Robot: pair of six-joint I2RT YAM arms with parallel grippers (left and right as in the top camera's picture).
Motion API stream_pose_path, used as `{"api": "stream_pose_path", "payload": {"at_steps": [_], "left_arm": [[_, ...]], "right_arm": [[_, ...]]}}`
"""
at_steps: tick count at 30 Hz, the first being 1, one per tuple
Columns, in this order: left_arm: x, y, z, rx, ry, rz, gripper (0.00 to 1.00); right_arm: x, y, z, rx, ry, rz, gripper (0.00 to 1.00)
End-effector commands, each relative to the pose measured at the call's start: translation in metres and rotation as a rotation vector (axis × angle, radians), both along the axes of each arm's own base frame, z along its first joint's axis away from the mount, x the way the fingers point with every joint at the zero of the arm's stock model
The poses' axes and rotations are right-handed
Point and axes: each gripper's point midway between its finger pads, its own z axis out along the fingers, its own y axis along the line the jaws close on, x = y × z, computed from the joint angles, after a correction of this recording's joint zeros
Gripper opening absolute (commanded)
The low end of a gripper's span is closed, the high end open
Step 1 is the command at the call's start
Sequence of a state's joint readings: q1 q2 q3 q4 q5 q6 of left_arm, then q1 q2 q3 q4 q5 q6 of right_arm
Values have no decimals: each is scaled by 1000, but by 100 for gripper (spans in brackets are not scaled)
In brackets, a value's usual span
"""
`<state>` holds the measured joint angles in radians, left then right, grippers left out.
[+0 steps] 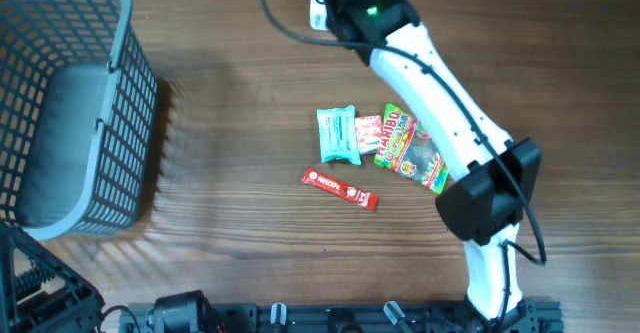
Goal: Scan the item barcode
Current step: 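Lift the jar and hold it up to the scanner with right gripper, then carry the jar to the right side of the table and release it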
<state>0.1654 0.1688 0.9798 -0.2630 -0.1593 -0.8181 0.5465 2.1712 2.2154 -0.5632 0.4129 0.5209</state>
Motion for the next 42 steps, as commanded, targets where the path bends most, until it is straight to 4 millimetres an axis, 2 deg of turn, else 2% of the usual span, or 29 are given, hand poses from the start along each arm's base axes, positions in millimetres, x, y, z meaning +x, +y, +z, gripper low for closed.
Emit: {"api": "stream_pose_path", "payload": {"at_steps": [1, 3, 8, 10, 12, 19, 22, 25, 27, 30, 31, 32, 33, 34, 35, 37, 39, 42], "left_arm": [[0, 3, -5, -13, 12, 11, 100], [-1, 6, -5, -24, 12, 30, 100], [-4, 17, -9, -60, 20, 88, 100], [-5, 22, -12, -75, 26, 114, 100], [-5, 23, -13, -79, 31, 119, 100], [-5, 23, -13, -80, 27, 121, 100], [-8, 23, -11, -79, 16, 121, 100], [-28, 20, -10, -74, -28, 119, 100], [-54, 15, -16, -70, -69, 117, 100], [-64, 14, -8, -66, -108, 119, 100], [-66, 14, -6, -67, -117, 123, 100], [-67, 14, -6, -67, -121, 122, 100], [-68, 14, -5, -66, -127, 122, 100], [-70, 14, -3, -65, -136, 122, 100], [-70, 14, -3, -65, -137, 122, 100], [-71, 13, -2, -64, -145, 122, 100], [-74, 14, 1, -67, -161, 128, 100], [-79, 26, -3, -112, -162, 190, 100]], "right_arm": [[31, -9, -35, -62, -24, -46, 43], [44, -7, -47, -48, -46, -54, 43], [77, 10, -95, -49, -118, -41, 44], [84, 11, -107, -65, -144, -44, 44], [87, 11, -111, -70, -159, -53, 44], [90, 10, -100, -99, -198, -50, 44], [79, -10, -74, -150, -171, -99, 44], [60, -45, -47, -198, -99, -166, 44], [44, -83, -33, -217, -29, -239, 45], [22, -148, -23, -216, 73, -373, 48], [11, -180, -23, -217, 126, -432, 48], [5, -203, -25, -224, 164, -470, 48], [-2, -227, -30, -230, 207, -516, 48], [-13, -265, -40, -239, 279, -586, 48], [-20, -284, -46, -234, 315, -629, 48], [-43, -343, -67, -175, 437, -740, 48], [-55, -386, -84, -77, 509, -779, 47], [-81, -456, -112, 84, 583, -860, 47]]}}
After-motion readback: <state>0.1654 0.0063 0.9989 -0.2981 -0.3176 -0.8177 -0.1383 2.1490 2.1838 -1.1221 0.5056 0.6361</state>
